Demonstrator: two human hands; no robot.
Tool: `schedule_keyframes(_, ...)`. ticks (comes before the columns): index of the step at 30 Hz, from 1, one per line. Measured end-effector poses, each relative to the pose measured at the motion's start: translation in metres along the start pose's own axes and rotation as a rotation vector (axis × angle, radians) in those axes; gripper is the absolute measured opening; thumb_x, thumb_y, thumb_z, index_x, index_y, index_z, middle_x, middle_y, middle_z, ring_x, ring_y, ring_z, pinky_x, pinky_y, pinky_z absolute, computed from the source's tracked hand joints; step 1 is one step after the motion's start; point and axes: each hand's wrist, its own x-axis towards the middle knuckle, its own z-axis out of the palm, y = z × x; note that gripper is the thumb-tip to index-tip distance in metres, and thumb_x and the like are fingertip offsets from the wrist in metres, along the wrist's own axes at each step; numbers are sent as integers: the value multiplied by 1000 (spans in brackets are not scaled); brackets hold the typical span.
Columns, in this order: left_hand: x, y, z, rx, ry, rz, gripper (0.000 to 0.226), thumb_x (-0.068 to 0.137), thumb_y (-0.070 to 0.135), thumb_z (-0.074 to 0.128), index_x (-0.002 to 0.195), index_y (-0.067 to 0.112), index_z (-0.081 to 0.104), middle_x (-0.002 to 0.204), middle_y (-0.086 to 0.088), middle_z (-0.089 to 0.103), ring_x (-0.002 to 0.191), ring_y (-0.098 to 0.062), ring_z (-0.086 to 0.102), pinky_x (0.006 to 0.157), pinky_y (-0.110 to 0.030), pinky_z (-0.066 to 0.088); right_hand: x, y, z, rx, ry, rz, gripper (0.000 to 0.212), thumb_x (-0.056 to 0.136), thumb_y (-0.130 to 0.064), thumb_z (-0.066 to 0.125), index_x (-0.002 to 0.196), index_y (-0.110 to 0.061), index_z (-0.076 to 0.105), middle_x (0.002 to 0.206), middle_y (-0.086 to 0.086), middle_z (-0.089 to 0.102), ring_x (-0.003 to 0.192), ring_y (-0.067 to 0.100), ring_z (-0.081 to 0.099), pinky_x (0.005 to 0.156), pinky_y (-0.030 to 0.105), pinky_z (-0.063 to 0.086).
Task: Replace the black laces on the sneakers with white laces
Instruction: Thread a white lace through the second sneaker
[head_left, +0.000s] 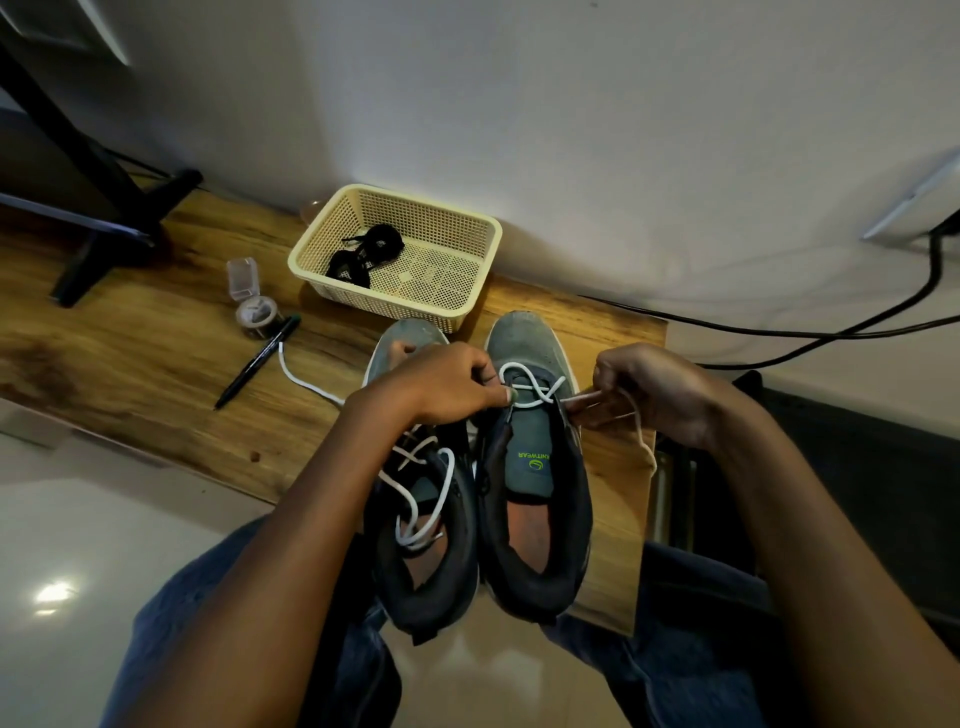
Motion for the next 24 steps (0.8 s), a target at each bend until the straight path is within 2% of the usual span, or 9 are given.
schedule_keyframes(6,-1,0,-2,-10,-36,-32,19,87,44,60,88,27,67,98,14,66,112,-11,48,88,-35,12,2,1,-2,31,-25,31,20,72,0,33,57,-11,41,71,15,68,72,28,63,65,28,39)
schedule_keyframes(9,-2,-1,-2,13,-58,-25,12,87,40,61,88,29,66,98,14,66,113,-11,50,98,-37,15,2,1,-3,49,-47,33,6,54,-8,40,59,-11,42,74,14,69,78,29,64,67,29,38)
schedule_keyframes(12,-1,-3,-2,0,-37,-1,11,88,39,59,81,30,62,94,12,65,109,-13,54,108,-41,21,0,0,-3,52,-59,48,4,52,-14,41,54,-13,44,84,15,68,80,28,62,65,28,37)
schedule_keyframes(15,-2,-1,-4,-32,49,-12,12,93,37,52,91,29,61,96,12,64,104,-12,51,101,-37,15,4,0,-4,103,-38,64,22,63,-13,41,43,-15,49,87,16,67,80,29,61,70,32,38)
schedule_keyframes(17,-2,1,-4,-48,84,-20,15,95,36,49,96,27,60,93,15,63,101,-11,49,100,-37,14,6,1,-5,143,-17,77,30,79,-15,37,50,-16,46,87,15,67,82,29,62,79,40,37)
schedule_keyframes(19,-2,1,-5,-61,102,-38,17,95,36,47,96,26,60,91,15,66,102,-9,51,102,-38,13,6,0,-5,162,-4,85,26,88,-20,35,62,-18,42,92,15,67,83,28,64,82,44,37)
schedule_keyframes(21,-2,1,-6,-77,106,-56,18,95,37,47,95,25,61,88,14,69,104,-7,53,100,-37,14,5,0,-6,179,10,68,22,94,-21,38,72,-18,44,94,14,68,78,27,67,75,40,42)
schedule_keyframes(24,-4,3,-9,-125,56,-66,23,94,41,45,93,25,62,84,12,71,102,-6,52,92,-35,15,0,-2,-6,70,101,-33,13,98,-22,48,87,-15,52,74,10,66,61,20,65,65,32,47)
